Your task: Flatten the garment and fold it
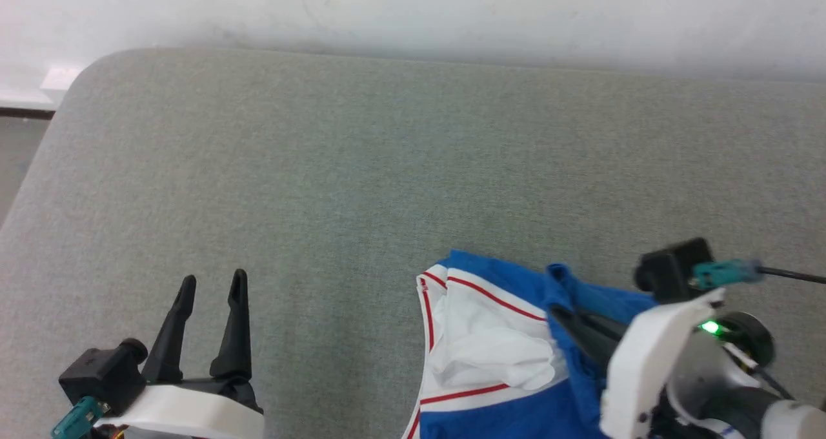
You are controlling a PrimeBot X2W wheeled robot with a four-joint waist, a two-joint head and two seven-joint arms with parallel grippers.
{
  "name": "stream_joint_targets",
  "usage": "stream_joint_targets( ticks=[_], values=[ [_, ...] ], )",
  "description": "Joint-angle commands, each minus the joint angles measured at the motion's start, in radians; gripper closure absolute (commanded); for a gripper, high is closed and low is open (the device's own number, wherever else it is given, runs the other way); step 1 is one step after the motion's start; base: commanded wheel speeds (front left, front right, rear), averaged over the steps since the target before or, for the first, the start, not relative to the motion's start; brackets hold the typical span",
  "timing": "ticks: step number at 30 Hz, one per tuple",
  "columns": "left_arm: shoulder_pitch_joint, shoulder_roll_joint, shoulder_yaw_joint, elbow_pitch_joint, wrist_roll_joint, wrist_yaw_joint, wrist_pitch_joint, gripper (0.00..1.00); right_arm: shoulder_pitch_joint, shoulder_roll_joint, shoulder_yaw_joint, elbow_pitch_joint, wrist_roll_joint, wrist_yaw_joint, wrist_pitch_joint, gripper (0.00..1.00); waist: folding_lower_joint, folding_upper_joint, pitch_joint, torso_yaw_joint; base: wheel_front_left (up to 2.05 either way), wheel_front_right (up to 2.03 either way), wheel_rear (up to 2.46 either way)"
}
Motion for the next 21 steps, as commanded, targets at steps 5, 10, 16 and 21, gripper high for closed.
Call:
stream_joint_targets(
  ticks=[5, 10, 16, 21],
  values=[
    [-0.021, -0.016, -0.005, 0.018, -0.008, -0.013, -0.012, 0.00, -0.069, 0.003, 0.115, 0.022, 0.011, -0.001, 0.007, 1.00, 0.0001, 0.0000, 0.027, 0.042, 0.00, 0.00, 0.00],
    [-0.043, -0.028, -0.016, 0.030, -0.008, -0.023, -0.016, 0.00, -0.127, 0.003, 0.184, 0.123, -0.005, -0.001, -0.033, 1.00, 0.0001, 0.0000, 0.053, 0.071, 0.00, 0.00, 0.00],
    [-0.068, -0.040, -0.027, 0.055, -0.008, -0.032, -0.019, 0.00, -0.183, 0.003, 0.233, 0.318, -0.068, -0.001, -0.120, 1.00, 0.0001, 0.0000, 0.066, 0.090, 0.00, 0.00, 0.00],
    [-0.075, -0.047, -0.036, 0.073, -0.012, -0.037, -0.018, 0.00, -0.212, 0.003, 0.263, 0.507, -0.076, -0.001, -0.198, 0.93, 0.0001, 0.0000, 0.054, 0.086, 0.00, 0.00, 0.00]
  ],
)
